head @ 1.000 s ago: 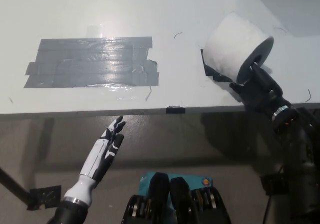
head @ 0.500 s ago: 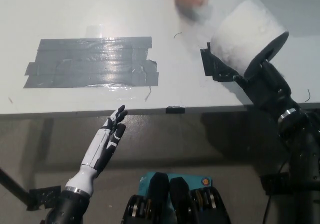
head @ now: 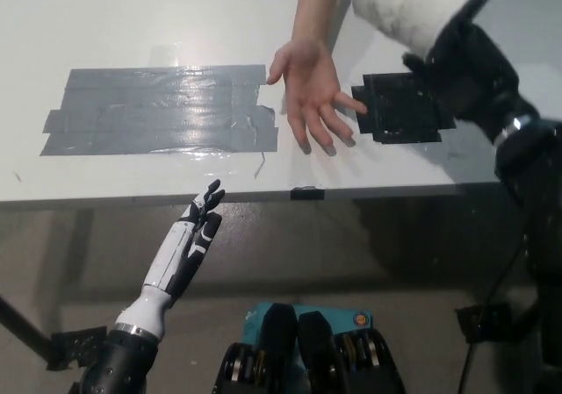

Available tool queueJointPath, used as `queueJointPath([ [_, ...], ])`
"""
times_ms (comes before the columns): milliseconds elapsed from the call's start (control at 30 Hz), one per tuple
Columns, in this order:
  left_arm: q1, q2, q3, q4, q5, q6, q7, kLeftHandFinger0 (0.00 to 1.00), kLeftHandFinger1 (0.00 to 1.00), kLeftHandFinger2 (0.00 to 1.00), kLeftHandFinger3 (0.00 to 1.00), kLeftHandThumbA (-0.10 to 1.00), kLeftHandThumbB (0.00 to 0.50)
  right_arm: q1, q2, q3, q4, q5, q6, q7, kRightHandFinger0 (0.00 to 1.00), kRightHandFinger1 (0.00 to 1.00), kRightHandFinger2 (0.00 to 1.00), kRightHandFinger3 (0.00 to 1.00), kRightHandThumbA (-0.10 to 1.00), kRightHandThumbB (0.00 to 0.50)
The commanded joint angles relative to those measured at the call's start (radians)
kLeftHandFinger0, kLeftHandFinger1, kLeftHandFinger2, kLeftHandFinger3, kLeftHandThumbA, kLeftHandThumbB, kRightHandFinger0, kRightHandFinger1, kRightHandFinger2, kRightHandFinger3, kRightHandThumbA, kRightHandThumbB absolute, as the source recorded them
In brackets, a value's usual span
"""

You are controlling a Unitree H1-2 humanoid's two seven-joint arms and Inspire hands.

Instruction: A toilet paper roll is kept on the black spot on the desk infront of the robot and the robot inserts its right thumb into the hole in the centre to grab the roll. Then it passes the roll to a person.

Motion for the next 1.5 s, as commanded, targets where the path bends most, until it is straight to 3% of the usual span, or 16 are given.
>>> queueJointPath([
  [0, -0.013, 0.003, 0.001, -0.015, 0.005, -0.029, 0.008, 1.0, 1.0, 1.0, 1.0, 1.0, 0.118, -0.101, -0.032, 0.034, 0.072, -0.057, 0.003, -0.021, 0.02, 0.51, 0.89, 1.0, -0.1, 0.085],
  [300, -0.006, 0.003, -0.003, -0.015, 0.001, -0.027, 0.002, 1.0, 1.0, 1.0, 1.0, 1.0, 0.11, -0.239, -0.073, 0.212, 0.307, -0.384, -0.1, -0.051, 0.02, 0.51, 0.93, 1.0, -0.1, 0.18],
  [433, -0.004, 0.005, -0.003, -0.025, 0.001, -0.021, 0.0, 1.0, 1.0, 1.0, 1.0, 1.0, 0.098, -0.276, -0.085, 0.31, 0.375, -0.511, -0.158, -0.074, 0.07, 0.58, 0.99, 1.0, -0.1, 0.171],
  [467, -0.004, 0.004, -0.002, -0.022, 0.0, -0.023, 0.001, 1.0, 1.0, 1.0, 1.0, 1.0, 0.097, -0.287, -0.084, 0.331, 0.4, -0.538, -0.171, -0.083, 0.17, 0.69, 1.0, 1.0, -0.1, 0.172],
  [600, 0.001, 0.005, -0.003, -0.034, -0.006, -0.004, -0.008, 1.0, 1.0, 1.0, 1.0, 1.0, 0.108, -0.328, -0.087, 0.445, 0.495, -0.661, -0.22, -0.108, 0.15, 0.66, 1.0, 0.95, -0.1, 0.178],
  [733, -0.004, 0.007, -0.006, -0.038, 0.001, -0.004, -0.008, 1.0, 1.0, 1.0, 1.0, 1.0, 0.103, -0.343, -0.081, 0.505, 0.517, -0.721, -0.247, -0.116, 0.15, 0.52, 0.84, 0.83, -0.1, 0.173],
  [833, -0.012, 0.004, -0.005, -0.026, 0.003, -0.018, -0.001, 1.0, 1.0, 1.0, 1.0, 1.0, 0.108, -0.348, -0.071, 0.549, 0.521, -0.77, -0.283, -0.13, 0.06, 0.52, 0.9, 0.86, -0.1, 0.18],
  [900, -0.012, 0.004, -0.006, -0.031, 0.005, -0.011, -0.002, 1.0, 1.0, 1.0, 1.0, 1.0, 0.107, -0.345, -0.068, 0.571, 0.522, -0.797, -0.3, -0.139, 0.08, 0.57, 0.93, 0.88, -0.1, 0.182],
  [967, -0.011, 0.004, -0.006, -0.041, 0.002, -0.002, -0.007, 1.0, 1.0, 1.0, 1.0, 1.0, 0.093, -0.338, -0.07, 0.605, 0.506, -0.826, -0.279, -0.125, 0.29, 0.8, 1.0, 1.0, -0.1, 0.229],
  [1000, -0.011, 0.004, -0.006, -0.043, 0.001, 0.0, -0.008, 1.0, 1.0, 1.0, 1.0, 1.0, 0.093, -0.337, -0.07, 0.61, 0.504, -0.83, -0.275, -0.121, 0.47, 0.92, 1.0, 1.0, -0.08, 0.328],
  [1033, -0.011, 0.004, -0.006, -0.044, -0.001, 0.001, -0.009, 1.0, 1.0, 1.0, 1.0, 1.0, 0.094, -0.338, -0.072, 0.617, 0.5, -0.837, -0.263, -0.113, 0.58, 0.92, 1.0, 0.97, -0.03, 0.292],
  [1100, -0.014, 0.006, -0.006, -0.043, -0.004, 0.002, -0.013, 1.0, 1.0, 1.0, 1.0, 1.0, 0.092, -0.334, -0.089, 0.64, 0.462, -0.836, -0.204, -0.049, 0.79, 1.0, 1.0, 1.0, 0.23, 0.342],
  [1133, -0.015, 0.007, -0.006, -0.038, -0.002, -0.005, -0.011, 1.0, 1.0, 1.0, 1.0, 1.0, 0.091, -0.332, -0.117, 0.673, 0.439, -0.839, -0.188, 0.036, 1.0, 1.0, 1.0, 1.0, 0.4, 0.373],
  [1233, -0.016, 0.009, -0.007, -0.042, -0.003, 0.005, -0.016, 1.0, 1.0, 1.0, 1.0, 1.0, 0.094, -0.325, -0.137, 0.688, 0.415, -0.848, -0.176, 0.072, 1.0, 1.0, 1.0, 1.0, 0.56, 0.44],
  [1400, -0.011, 0.01, -0.007, -0.045, -0.003, 0.009, -0.019, 1.0, 1.0, 1.0, 1.0, 1.0, 0.082, -0.278, -0.167, 0.617, 0.365, -0.811, -0.206, 0.093, 1.0, 1.0, 1.0, 1.0, 0.6, 0.436],
  [1467, -0.011, 0.011, -0.006, -0.048, -0.002, 0.017, -0.021, 1.0, 1.0, 1.0, 1.0, 1.0, 0.088, -0.267, -0.188, 0.595, 0.333, -0.818, -0.207, 0.1, 1.0, 1.0, 1.0, 1.0, 0.69, 0.469],
])
